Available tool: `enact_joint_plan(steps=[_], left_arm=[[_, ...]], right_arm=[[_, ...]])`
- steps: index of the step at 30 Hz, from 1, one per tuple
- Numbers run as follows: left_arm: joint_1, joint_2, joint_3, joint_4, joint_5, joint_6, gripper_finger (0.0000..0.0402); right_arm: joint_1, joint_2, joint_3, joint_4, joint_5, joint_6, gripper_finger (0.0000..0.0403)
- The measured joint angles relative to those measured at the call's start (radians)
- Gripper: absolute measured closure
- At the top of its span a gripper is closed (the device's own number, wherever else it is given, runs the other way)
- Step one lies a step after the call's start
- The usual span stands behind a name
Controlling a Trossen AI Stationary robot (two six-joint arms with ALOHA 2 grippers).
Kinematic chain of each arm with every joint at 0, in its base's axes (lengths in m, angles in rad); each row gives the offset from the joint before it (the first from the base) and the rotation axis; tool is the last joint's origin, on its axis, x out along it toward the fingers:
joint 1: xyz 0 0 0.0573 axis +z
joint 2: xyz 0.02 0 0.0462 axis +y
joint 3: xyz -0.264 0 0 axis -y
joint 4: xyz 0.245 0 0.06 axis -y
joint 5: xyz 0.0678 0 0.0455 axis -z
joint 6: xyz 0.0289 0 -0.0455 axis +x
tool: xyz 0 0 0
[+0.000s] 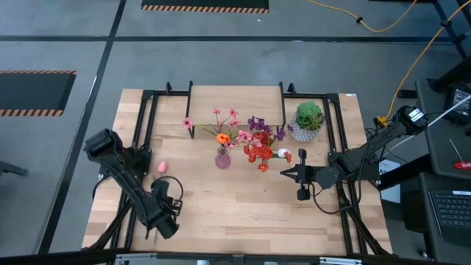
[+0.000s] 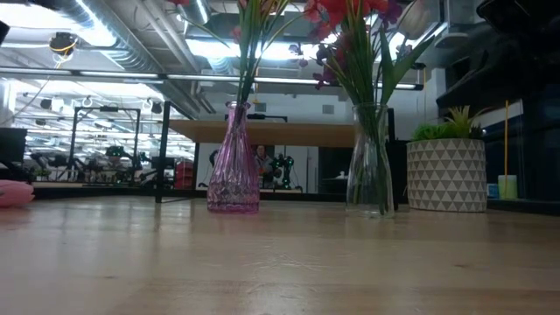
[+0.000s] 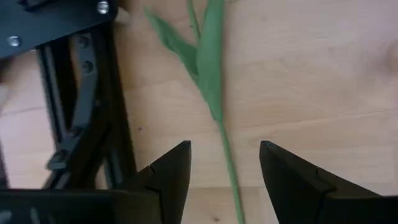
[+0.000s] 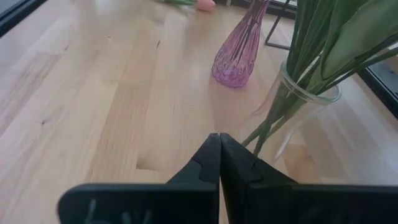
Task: Pick and place flowers into a vace then onto a shelf
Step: Put the pink flower into the purple vase
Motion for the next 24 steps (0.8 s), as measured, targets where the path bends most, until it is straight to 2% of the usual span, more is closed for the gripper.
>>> enact_joint_plan(steps=[4, 9, 14, 17, 24], left_arm=[[0.001, 0.005, 0.000, 0.011, -0.056, 0.003, 0.0217], [-0.002, -0.008, -0.015, 0.035, -0.060, 0.006, 0.0217], [-0.004, -0.076, -0.153, 0.193, -0.059, 0.011, 0.0217], [0.002, -0.126, -0.235, 0.218, -0.055, 0.008, 0.0217], [0.002, -0.255, -0.319, 0.291, -0.055, -0.006, 0.0217]], right_arm=[[0.000, 0.000, 0.000, 0.003, 0.000, 0.000, 0.0399], [0.000, 0.000, 0.000, 0.005, 0.000, 0.002, 0.0399], [0.000, 0.000, 0.000, 0.008, 0.000, 0.001, 0.0399], [0.000, 0.000, 0.000, 0.009, 0.000, 0.001, 0.0399], [0.000, 0.000, 0.000, 0.010, 0.000, 0.000, 0.0399]])
